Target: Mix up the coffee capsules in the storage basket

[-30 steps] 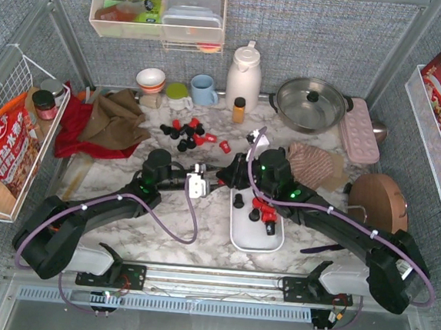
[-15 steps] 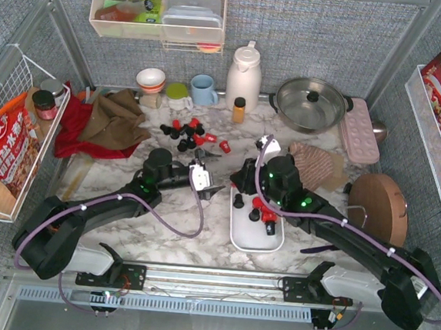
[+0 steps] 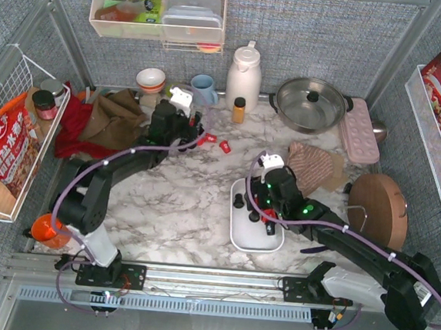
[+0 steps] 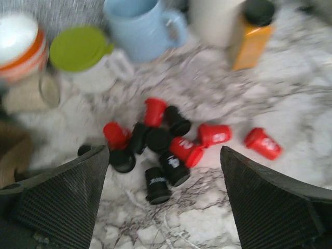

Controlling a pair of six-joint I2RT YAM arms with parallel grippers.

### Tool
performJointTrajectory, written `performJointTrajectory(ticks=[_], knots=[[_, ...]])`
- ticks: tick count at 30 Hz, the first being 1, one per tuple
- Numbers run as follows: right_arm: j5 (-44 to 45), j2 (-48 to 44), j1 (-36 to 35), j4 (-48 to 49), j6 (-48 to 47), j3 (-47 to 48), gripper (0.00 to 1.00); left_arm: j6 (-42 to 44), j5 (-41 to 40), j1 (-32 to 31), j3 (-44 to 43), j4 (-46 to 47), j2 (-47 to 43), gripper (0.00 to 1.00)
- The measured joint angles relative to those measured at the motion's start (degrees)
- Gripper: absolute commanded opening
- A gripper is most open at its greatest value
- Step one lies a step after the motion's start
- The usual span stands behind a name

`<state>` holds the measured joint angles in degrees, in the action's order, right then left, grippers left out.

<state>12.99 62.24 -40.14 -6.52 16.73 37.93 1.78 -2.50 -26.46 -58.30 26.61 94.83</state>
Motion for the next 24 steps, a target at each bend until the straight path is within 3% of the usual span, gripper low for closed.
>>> performJointTrajectory(ticks=[4, 8, 24], knots=[[-0.2, 0.5, 0.0, 2.4, -1.7, -1.2, 0.75, -5.9, -4.8, 2.6, -8.0, -10.8, 7.7, 0.74], [-1.1, 1.4, 0.0, 6.3, -2.6, -3.8, 0.75, -10.3, -7.2, 3.7, -13.8, -19.8, 13.6, 0.64], [-1.3, 1.8, 0.2, 10.1, -5.5, -6.0, 0.76, -17.3, -4.8, 5.8, -24.1, -36.0, 25.5, 0.53]])
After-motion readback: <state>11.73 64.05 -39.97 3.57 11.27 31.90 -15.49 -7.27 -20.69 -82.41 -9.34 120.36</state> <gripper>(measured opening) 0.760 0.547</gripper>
